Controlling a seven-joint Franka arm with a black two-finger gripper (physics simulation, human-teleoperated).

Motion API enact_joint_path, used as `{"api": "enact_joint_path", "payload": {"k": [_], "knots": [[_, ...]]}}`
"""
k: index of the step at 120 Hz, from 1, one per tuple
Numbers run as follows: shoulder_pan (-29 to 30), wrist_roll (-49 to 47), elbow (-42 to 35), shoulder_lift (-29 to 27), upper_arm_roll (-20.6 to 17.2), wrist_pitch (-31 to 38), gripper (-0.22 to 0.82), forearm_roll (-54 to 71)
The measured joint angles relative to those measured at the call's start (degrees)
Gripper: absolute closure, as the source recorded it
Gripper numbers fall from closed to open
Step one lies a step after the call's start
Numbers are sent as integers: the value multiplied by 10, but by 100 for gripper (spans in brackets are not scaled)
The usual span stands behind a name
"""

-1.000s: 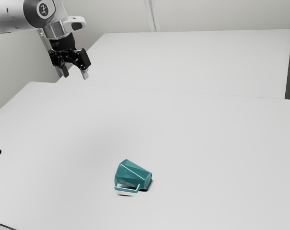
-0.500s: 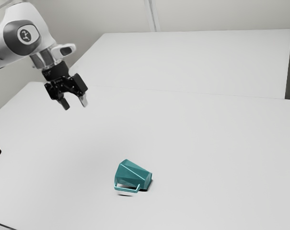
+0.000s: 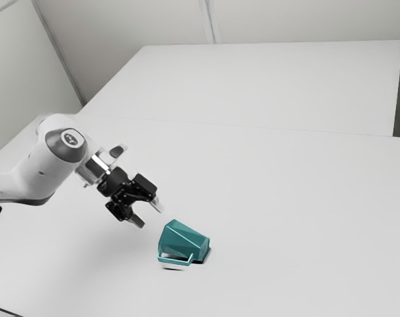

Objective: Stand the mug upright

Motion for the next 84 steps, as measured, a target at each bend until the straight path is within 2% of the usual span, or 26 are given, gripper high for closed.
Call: {"api": "enact_joint_path", "payload": {"k": [34, 54, 59, 73, 84], "knots": [[-7, 72, -16, 48, -31, 47, 0, -109], [-10, 111, -17, 68, -33, 57, 1, -153], [-9, 120, -17, 72, -34, 57, 9, -159], [-8, 141, -16, 76, -34, 58, 40, -167], [-7, 154, -16, 77, -35, 57, 57, -170]]}}
